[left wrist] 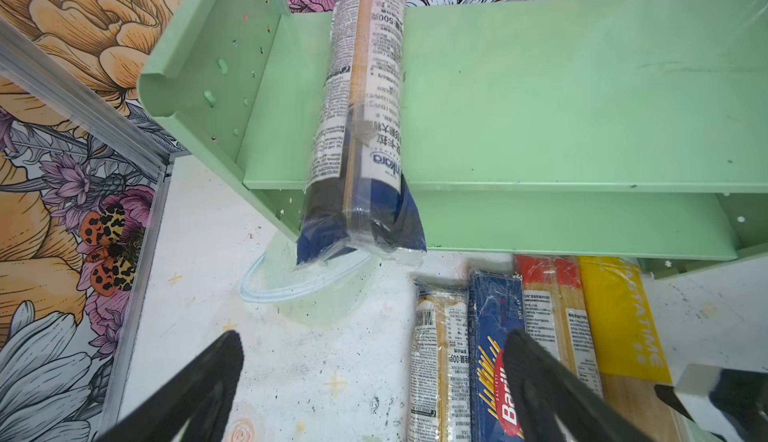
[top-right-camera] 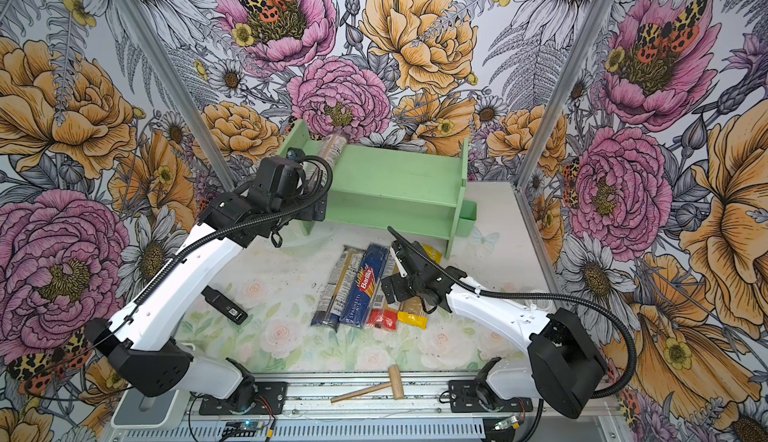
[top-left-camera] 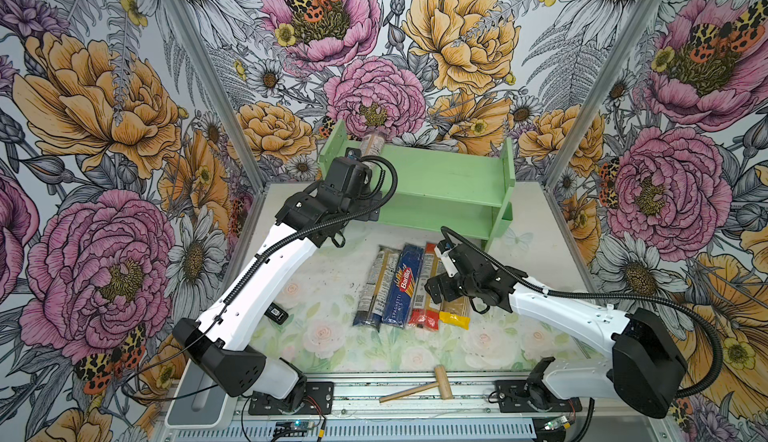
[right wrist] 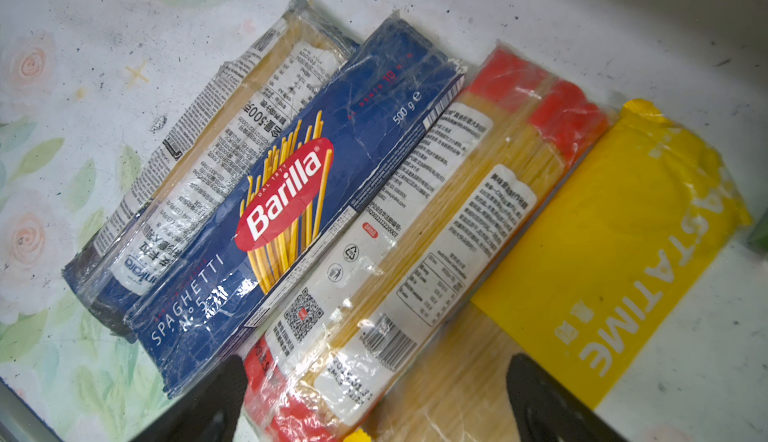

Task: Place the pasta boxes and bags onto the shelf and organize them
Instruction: 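Open the left gripper and withdraw it from the shelf toward the table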

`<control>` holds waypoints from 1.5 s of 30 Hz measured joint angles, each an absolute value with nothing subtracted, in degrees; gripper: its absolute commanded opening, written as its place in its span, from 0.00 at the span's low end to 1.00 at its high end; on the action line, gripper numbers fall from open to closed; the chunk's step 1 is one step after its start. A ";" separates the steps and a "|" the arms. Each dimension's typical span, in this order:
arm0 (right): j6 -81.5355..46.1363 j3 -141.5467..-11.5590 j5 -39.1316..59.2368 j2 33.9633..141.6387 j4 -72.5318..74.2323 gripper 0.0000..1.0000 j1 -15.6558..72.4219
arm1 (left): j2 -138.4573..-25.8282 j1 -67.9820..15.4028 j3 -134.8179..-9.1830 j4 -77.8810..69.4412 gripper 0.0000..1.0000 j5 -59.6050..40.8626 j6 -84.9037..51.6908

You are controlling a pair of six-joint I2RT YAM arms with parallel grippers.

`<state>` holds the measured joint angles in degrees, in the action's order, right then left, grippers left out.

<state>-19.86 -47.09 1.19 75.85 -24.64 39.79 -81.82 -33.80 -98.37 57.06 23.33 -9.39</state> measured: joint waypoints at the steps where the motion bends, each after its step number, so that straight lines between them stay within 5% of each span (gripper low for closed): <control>1: -19.86 -47.09 1.19 75.85 -24.64 1.00 39.79 | -80.31 -33.80 -96.75 56.25 0.99 23.31 -9.76; 45: -20.08 -47.11 1.32 75.81 -25.52 0.99 40.23 | -64.05 -35.53 -62.96 44.62 0.99 15.09 -22.24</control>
<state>-20.08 -47.11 1.32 75.81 -25.52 40.23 -64.05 -35.53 -62.96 44.62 15.09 -22.24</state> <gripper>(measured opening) 0.995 0.987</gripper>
